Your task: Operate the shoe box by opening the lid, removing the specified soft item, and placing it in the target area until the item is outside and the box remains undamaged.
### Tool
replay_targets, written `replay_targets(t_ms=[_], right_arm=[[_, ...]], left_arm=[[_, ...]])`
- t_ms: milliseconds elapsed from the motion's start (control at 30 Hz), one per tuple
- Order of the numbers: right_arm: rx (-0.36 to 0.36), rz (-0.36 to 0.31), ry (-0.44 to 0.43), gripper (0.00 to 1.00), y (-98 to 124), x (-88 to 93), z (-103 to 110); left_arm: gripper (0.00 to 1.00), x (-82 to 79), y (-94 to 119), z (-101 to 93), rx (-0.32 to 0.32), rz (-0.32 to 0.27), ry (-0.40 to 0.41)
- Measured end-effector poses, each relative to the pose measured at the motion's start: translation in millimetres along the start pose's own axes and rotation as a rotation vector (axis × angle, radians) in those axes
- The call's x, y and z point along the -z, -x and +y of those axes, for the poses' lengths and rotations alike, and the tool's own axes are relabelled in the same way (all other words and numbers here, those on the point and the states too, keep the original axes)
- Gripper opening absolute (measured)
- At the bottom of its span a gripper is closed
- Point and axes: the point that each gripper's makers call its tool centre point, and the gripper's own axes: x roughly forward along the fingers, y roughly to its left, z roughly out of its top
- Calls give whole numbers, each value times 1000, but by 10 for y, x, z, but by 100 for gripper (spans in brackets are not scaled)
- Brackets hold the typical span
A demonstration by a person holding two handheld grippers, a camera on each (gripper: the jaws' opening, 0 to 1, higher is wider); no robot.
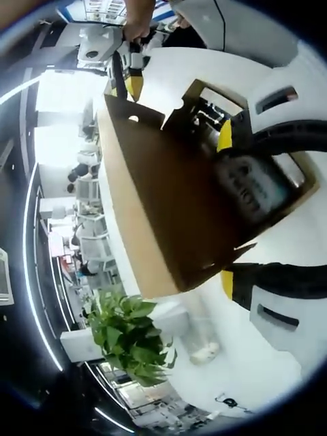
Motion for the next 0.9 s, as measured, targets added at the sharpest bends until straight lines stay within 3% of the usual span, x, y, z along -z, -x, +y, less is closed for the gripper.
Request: replay_targets(t_ms=[433, 900], right_arm=[[14, 1, 6, 14, -68, -33, -103], [56, 4, 72, 0, -144, -44, -273]], left_arm=[[31, -43, -52, 256, -85, -13, -1], [23, -33, -121, 351, -100, -20, 13]])
